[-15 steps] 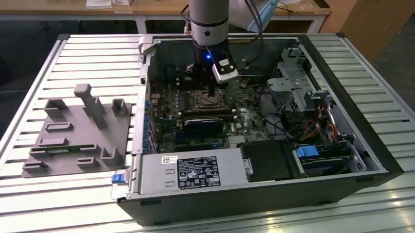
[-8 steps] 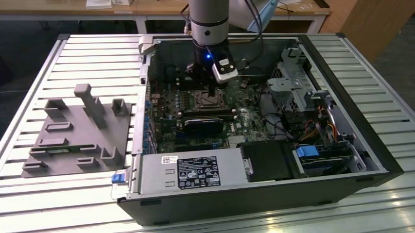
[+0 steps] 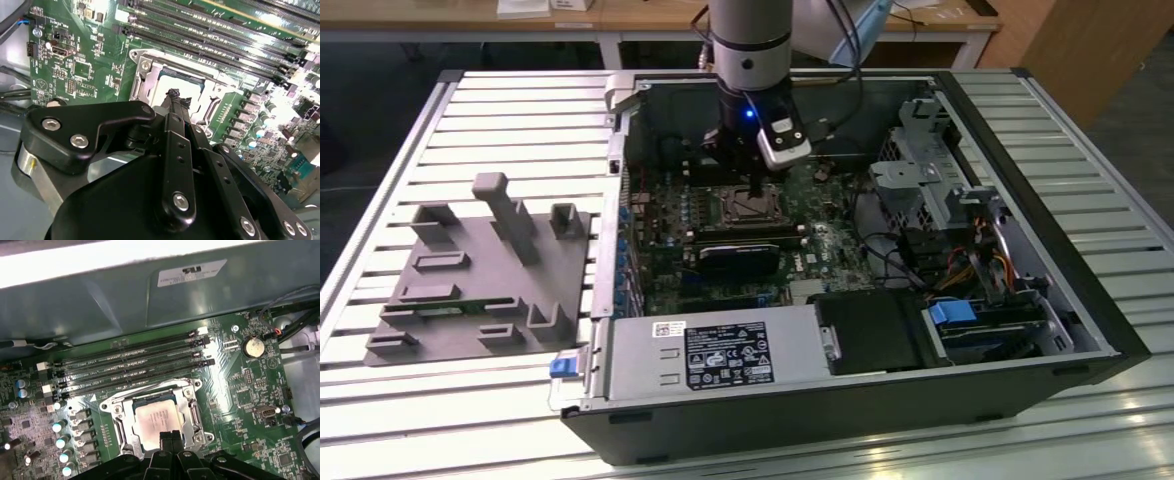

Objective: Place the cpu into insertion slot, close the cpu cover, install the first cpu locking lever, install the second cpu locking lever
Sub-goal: 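Install the second cpu locking lever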

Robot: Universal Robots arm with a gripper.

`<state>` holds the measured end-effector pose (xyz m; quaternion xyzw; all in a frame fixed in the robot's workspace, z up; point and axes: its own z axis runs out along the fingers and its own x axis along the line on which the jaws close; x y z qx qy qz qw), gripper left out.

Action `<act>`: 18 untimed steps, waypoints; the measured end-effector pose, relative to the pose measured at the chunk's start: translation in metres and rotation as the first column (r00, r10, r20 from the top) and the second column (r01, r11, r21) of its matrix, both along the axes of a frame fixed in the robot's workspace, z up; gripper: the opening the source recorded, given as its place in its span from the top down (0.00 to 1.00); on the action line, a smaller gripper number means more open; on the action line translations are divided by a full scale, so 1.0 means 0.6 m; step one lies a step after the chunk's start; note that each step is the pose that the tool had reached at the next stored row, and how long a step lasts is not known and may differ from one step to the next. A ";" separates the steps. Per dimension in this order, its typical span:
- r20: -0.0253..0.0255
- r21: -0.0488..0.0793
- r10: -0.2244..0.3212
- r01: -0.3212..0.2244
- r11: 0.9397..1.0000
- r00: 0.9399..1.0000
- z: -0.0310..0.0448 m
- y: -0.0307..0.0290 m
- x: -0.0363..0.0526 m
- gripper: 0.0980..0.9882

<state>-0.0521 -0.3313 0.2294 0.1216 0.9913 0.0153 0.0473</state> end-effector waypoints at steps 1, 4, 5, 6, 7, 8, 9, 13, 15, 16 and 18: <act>0.000 0.000 0.000 0.000 1.000 1.000 0.000 -0.0020 0.000 0.99; 0.000 0.000 0.000 0.000 1.000 1.000 0.001 -0.0098 0.000 0.99; 0.000 0.000 0.000 0.000 1.000 1.000 0.001 -0.0128 0.000 0.99; 0.000 0.000 0.000 0.000 1.000 1.000 0.001 -0.0192 0.000 0.99; 0.000 0.000 0.000 0.000 1.000 1.000 0.001 -0.0223 0.000 0.99; 0.000 0.000 0.000 0.000 1.000 1.000 0.001 -0.0250 0.000 0.99; 0.000 0.000 0.000 0.000 1.000 1.000 0.001 -0.0275 0.000 0.99; 0.000 0.000 0.000 0.000 1.000 1.000 0.001 -0.0359 0.001 0.99; 0.000 0.000 0.000 0.000 1.000 1.000 0.001 -0.0400 0.002 0.99; 0.000 0.000 0.000 0.000 1.000 1.000 0.001 -0.0420 0.002 0.99; 0.000 0.000 0.000 0.000 1.000 1.000 0.001 -0.0451 0.003 0.99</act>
